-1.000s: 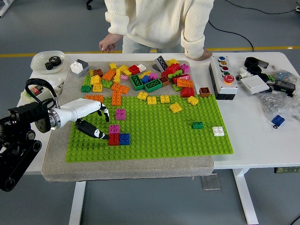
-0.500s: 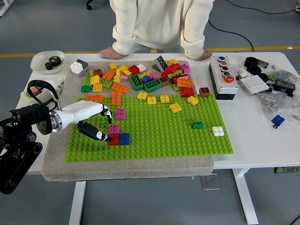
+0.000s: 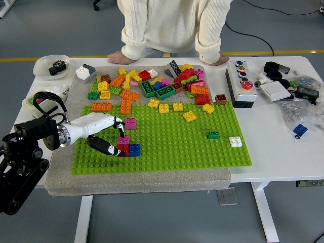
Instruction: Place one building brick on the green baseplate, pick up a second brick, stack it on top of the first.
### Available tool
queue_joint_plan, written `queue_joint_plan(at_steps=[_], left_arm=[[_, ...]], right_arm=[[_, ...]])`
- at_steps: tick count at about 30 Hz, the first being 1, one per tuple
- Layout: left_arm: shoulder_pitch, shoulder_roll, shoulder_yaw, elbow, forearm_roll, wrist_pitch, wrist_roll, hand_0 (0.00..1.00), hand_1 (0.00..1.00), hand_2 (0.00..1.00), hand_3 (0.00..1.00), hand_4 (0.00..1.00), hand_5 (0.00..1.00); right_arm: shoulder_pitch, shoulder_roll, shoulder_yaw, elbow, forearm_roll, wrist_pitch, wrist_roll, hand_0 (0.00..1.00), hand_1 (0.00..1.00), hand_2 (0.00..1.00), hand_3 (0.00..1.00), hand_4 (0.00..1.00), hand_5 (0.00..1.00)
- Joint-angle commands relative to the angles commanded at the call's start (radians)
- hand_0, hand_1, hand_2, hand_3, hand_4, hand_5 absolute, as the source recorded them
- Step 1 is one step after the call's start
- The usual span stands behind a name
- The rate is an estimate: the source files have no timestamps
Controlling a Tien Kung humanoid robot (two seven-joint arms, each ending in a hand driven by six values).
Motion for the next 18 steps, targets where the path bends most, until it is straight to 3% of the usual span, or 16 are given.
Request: queue_joint_plan(at_steps=[18], left_arm=[[-0.001, -0.013, 0.013, 0.025, 0.0, 0.029, -0.007, 0.931, 0.774, 0.903, 0.604, 0.998, 0.624]], right_arm=[[0.0, 0.001, -0.001, 0.0, 0.003, -0.001, 0.001, 0.741, 0.642, 0.715, 0.594, 0.831, 0.415]])
